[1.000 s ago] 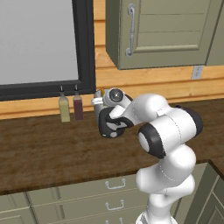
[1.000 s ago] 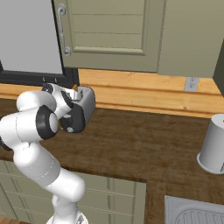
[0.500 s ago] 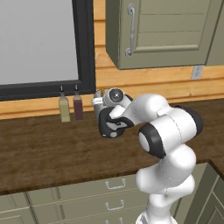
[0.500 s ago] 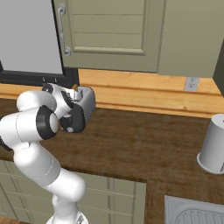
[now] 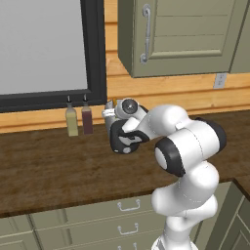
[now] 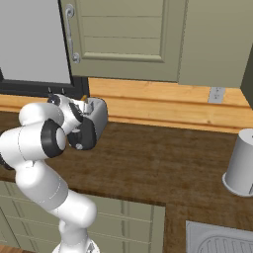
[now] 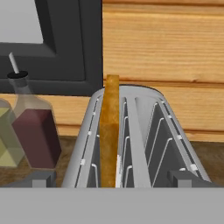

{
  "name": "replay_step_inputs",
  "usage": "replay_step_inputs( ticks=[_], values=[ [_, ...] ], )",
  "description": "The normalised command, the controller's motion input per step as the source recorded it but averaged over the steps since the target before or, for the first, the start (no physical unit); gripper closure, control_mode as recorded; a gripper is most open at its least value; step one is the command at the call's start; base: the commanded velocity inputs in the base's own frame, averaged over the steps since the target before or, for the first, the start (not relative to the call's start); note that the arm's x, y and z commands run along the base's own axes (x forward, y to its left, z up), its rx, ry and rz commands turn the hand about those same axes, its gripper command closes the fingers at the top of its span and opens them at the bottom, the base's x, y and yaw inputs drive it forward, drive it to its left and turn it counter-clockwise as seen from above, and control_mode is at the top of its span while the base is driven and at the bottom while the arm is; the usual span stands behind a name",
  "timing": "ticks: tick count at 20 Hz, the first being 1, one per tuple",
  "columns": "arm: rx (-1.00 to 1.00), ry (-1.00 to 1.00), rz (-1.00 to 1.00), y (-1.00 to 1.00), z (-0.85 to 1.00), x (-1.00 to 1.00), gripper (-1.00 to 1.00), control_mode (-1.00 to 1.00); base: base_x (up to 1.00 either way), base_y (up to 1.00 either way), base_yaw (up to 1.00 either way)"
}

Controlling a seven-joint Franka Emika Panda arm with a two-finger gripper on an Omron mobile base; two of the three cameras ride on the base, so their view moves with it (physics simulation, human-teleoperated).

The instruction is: Start the toaster. Once the lever pops up, take the bread to the plate on the dining counter.

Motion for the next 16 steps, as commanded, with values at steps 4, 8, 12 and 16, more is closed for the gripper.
replay_step_inputs(
  ticks=[4,8,12,16],
  values=[
    [0.00,0.00,0.00,0.00,0.00,0.00,-1.00,-1.00,0.00,0.00,0.00],
    [0.00,0.00,0.00,0.00,0.00,0.00,-1.00,-1.00,0.00,0.00,0.00],
    [0.00,0.00,0.00,0.00,0.00,0.00,-1.00,-1.00,0.00,0.00,0.00],
    [0.00,0.00,0.00,0.00,0.00,0.00,-1.00,-1.00,0.00,0.00,0.00]
  ],
)
